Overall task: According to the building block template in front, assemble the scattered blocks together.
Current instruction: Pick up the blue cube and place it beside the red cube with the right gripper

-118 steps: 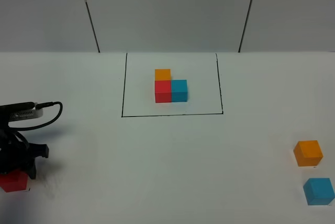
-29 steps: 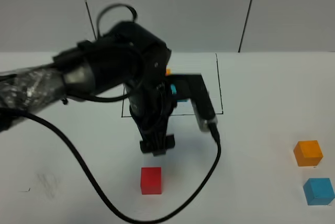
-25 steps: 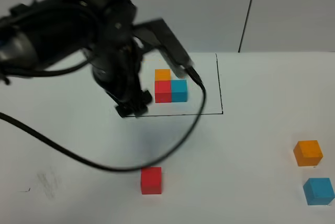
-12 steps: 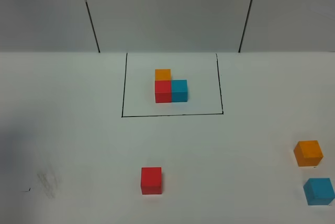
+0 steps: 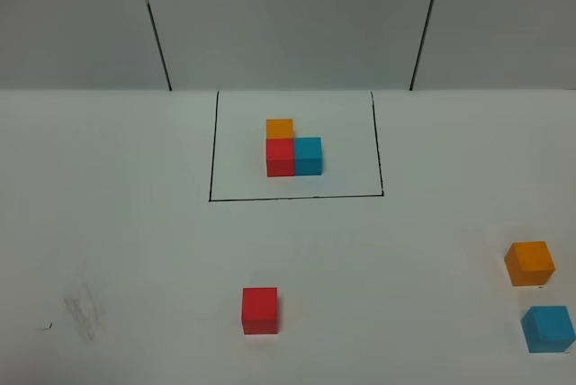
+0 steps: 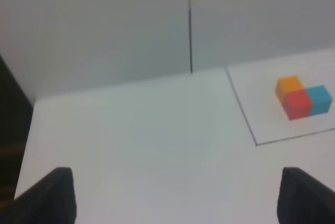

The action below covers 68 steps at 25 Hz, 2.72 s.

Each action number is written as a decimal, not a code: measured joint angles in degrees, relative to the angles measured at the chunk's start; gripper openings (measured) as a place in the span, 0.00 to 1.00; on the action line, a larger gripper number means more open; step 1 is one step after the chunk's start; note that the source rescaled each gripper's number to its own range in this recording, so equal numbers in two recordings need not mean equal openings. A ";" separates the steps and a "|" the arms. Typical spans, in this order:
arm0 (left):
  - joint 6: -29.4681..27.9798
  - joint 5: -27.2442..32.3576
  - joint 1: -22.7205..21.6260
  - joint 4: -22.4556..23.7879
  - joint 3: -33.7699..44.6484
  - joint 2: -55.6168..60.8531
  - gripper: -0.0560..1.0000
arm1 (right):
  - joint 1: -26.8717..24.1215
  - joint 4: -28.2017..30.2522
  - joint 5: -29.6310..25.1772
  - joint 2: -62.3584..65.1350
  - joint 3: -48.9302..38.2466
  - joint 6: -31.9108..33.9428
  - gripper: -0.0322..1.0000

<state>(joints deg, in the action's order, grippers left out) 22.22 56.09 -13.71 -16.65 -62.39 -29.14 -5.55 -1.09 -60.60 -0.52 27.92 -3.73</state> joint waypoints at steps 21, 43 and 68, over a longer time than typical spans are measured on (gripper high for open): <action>-2.01 5.48 5.83 -1.13 23.08 24.27 0.70 | 0.00 0.00 0.00 0.00 0.00 0.00 0.68; -27.03 5.38 6.08 16.19 33.17 29.55 0.70 | 0.00 0.00 0.00 0.00 0.00 0.00 0.68; -27.73 5.27 6.08 16.65 33.17 29.55 0.62 | 0.00 0.00 0.00 0.00 0.00 0.00 0.68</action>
<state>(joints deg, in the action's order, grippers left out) -5.51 61.36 -7.63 0.00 -29.22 0.42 -5.55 -1.09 -60.60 -0.52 27.92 -3.73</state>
